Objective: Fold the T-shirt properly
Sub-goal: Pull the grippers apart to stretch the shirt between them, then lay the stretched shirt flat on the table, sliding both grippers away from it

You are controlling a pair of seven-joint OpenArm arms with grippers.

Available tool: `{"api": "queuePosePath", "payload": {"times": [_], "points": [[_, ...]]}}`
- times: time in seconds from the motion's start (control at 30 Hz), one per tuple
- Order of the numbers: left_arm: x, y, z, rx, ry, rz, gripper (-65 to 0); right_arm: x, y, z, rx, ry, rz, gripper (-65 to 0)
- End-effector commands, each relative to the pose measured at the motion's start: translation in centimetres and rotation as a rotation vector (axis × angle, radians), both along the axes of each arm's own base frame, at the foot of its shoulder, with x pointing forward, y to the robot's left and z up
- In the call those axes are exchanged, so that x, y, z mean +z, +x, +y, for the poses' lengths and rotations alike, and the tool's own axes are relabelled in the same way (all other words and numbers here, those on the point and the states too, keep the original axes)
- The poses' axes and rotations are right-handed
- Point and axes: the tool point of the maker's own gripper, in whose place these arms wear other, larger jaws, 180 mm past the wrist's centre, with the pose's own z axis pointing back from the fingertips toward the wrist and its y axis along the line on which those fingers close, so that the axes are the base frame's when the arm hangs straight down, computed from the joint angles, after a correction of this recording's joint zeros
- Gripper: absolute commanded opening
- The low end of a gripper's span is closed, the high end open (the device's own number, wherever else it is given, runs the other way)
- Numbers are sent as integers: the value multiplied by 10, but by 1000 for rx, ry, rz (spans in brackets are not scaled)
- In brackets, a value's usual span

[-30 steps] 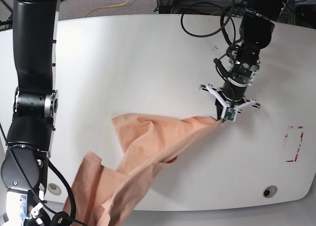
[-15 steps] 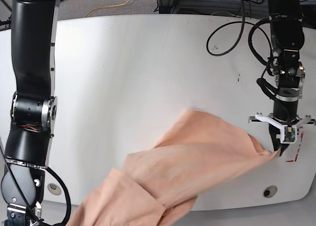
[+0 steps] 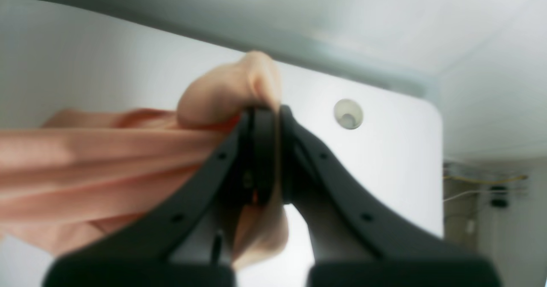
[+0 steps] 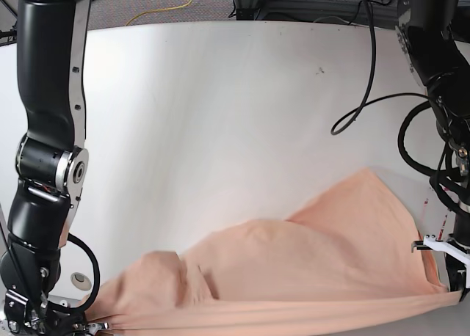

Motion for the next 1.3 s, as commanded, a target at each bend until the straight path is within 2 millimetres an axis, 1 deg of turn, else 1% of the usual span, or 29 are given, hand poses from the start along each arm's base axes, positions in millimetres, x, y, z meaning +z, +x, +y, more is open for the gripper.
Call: {"api": "queuePosePath", "payload": {"times": [0.0,0.07,0.17,0.23,0.33,0.4,0.5,0.57,0.6,0.67,0.7,0.77,0.87,0.93,0.97,1.13,1.17,1.27], "points": [[25,-4,7,32,30,-47,-650,36,0,-17,-48,10,-64,-650],[27,-2,6,30,37,-33,-650,34,-2,-19,-56,25,-49,-650],[25,2,-3,11,58,-6,-650,31,-6,-26,-75,64,-37,-650],[19,3,-7,-3,76,16,-650,31,-12,-40,-101,79,-31,-650],[1,4,-10,-15,90,79,-650,29,-17,-49,-123,110,-20,-650],[-11,4,-12,-20,89,108,-650,27,-20,-52,-131,135,-9,-650],[-44,0,-15,-32,78,186,-650,23,-31,-68,-133,164,13,-650],[-60,-2,-20,-44,59,217,-650,21,-36,-72,-131,175,28,-650],[-73,-4,-23,-51,42,244,-650,12,-41,-76,-133,187,50,-650],[-90,-8,-25,-55,31,283,-650,-11,-48,-78,-134,202,93,-650],[-103,-12,-27,-60,26,312,-650,-23,-54,-83,-140,208,111,-650],[-121,-18,-28,-62,22,355,-650,-39,-66,-92,-160,198,134,-650],[-145,-27,-30,-67,13,414,-650,-62,-85,-100,-181,144,162,-650],[-163,-34,-36,-76,-16,450,-650,-74,-95,-97,-166,106,162,-650],[-170,-37,-39,-82,-24,460,-650,-82,-101,-94,-159,105,165,-650],[-191,-50,-47,-115,-34,473,-650,-108,-124,-87,-139,70,159,-650],[-197,-54,-49,-123,-36,477,-650,-117,-130,-78,-123,68,157,-650],[-210,-63,-52,-133,-47,505,-650,-128,-143,-62,-91,64,132,-650]]}}
